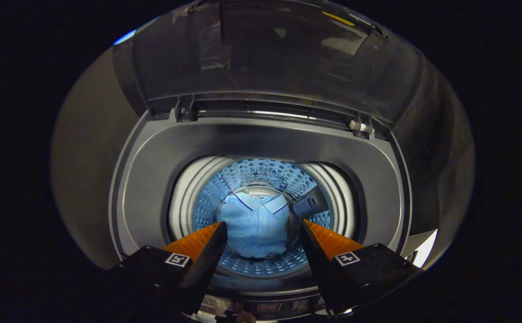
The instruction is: Put the clothes into the washing machine and then close the washing machine lid.
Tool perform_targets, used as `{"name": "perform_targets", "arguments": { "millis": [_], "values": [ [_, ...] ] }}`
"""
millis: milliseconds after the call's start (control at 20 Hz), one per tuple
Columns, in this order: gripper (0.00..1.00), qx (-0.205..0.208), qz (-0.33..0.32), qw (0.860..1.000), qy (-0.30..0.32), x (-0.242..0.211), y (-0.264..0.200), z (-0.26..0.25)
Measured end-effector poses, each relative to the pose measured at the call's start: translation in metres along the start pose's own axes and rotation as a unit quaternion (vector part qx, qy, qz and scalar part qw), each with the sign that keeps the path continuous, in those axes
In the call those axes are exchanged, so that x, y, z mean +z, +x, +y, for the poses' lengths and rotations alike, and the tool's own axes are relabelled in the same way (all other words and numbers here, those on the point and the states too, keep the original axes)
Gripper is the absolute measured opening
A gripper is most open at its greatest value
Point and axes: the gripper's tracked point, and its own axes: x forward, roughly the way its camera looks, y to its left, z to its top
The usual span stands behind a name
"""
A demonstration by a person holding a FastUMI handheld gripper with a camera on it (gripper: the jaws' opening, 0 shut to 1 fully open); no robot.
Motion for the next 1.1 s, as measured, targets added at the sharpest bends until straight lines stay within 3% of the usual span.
{"name": "perform_targets", "arguments": {
  "millis": [200, 550, 900, 1100],
  "values": [
    [1.00, -0.007, -0.054, 0.998, 0.023, 0.039, -0.044, -0.010],
    [1.00, 0.000, -0.180, 0.983, 0.036, 0.163, -0.138, -0.013],
    [1.00, -0.024, -0.237, 0.971, 0.007, 0.255, -0.179, -0.023],
    [0.99, -0.008, -0.250, 0.968, 0.022, 0.297, -0.192, -0.015]
  ]
}}
